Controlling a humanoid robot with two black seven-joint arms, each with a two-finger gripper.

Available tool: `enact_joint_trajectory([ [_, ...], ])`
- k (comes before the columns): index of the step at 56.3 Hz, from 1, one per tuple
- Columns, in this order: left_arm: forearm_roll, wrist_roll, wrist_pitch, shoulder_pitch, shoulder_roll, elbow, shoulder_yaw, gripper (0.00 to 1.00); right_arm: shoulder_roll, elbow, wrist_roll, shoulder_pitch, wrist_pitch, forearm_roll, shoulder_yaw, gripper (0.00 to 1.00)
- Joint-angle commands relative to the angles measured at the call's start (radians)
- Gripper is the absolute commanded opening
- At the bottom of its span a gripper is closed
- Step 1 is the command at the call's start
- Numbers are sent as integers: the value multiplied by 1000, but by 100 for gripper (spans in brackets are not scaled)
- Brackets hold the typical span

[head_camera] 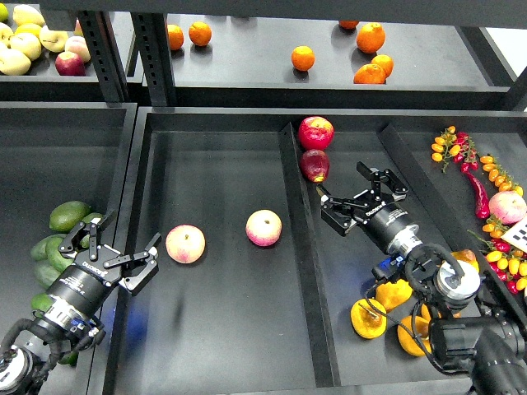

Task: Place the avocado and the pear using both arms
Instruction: 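Lift the right gripper away from the yellow fruit pile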

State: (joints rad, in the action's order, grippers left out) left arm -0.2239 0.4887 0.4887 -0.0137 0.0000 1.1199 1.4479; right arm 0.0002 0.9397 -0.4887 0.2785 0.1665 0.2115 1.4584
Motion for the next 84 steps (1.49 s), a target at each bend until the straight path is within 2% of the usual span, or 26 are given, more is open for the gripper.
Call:
enact_joint_trajectory([
  [1, 0, 0, 0, 1, 0, 0, 0, 99, 0, 79, 0, -76, 4, 6, -4, 99],
  [18, 0, 0, 0, 11, 0, 1, -8, 99, 0, 231, 4, -278, 77, 12, -41, 99],
  [27, 0, 0, 0, 11, 0, 12, -15, 99, 0, 277, 153, -335, 122, 12, -101, 100],
  [34, 0, 0, 0, 14, 0, 18, -17, 99, 0, 333, 209, -375, 156, 11, -148, 100],
  [52, -2, 0, 0, 32, 0, 27, -29, 99, 0, 367, 217, -418, 162, 9, -130, 99],
  [71, -2, -7, 0, 118, 0, 127, -29, 99, 0, 375, 222, -335, 122, 12, -115, 99],
  [79, -2, -42, 0, 106, 0, 161, -37, 99, 0, 378, 219, -337, 120, 20, -121, 99],
  [84, -2, -47, 0, 89, 0, 170, -35, 99, 0, 378, 219, -337, 122, 20, -124, 99],
])
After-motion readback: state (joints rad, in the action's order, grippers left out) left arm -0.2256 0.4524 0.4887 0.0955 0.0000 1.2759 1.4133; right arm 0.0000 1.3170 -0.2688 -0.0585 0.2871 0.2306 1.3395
